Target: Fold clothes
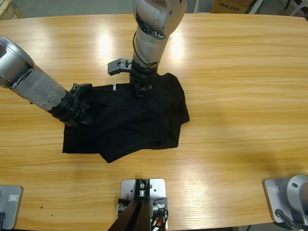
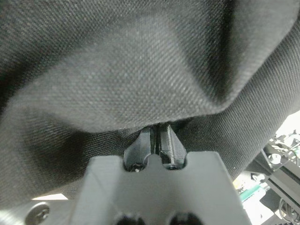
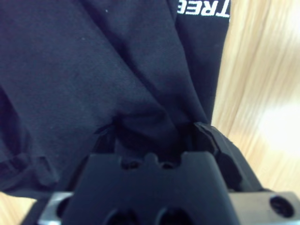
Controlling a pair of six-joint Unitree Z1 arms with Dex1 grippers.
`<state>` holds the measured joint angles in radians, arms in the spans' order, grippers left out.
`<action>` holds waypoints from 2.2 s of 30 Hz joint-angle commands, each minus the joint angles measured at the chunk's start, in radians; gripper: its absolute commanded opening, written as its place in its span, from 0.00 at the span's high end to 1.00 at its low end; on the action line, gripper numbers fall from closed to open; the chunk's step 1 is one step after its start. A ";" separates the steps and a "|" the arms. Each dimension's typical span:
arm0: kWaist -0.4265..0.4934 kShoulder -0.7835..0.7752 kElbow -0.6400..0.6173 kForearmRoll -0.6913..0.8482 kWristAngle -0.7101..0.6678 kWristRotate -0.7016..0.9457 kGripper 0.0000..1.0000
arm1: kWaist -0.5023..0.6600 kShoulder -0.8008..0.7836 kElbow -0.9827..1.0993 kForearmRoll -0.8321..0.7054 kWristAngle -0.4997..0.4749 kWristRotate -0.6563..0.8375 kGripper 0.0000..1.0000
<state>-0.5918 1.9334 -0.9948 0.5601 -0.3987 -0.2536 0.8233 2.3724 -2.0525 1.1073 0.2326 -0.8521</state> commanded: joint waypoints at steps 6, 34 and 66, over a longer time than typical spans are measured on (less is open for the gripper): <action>0.005 0.073 0.021 -0.026 0.009 -0.003 1.00 | -0.009 -0.008 0.000 0.022 -0.037 0.037 1.00; 0.004 0.075 0.025 -0.026 0.010 -0.004 1.00 | 0.018 -0.129 0.117 0.003 -0.179 0.108 0.49; 0.004 0.073 0.031 -0.032 0.008 -0.006 1.00 | 0.061 -0.230 0.279 0.045 -0.086 0.252 1.00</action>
<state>-0.5918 1.9362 -0.9947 0.5430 -0.3987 -0.2536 0.8353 2.2690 -1.9428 1.1144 0.1193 -0.7130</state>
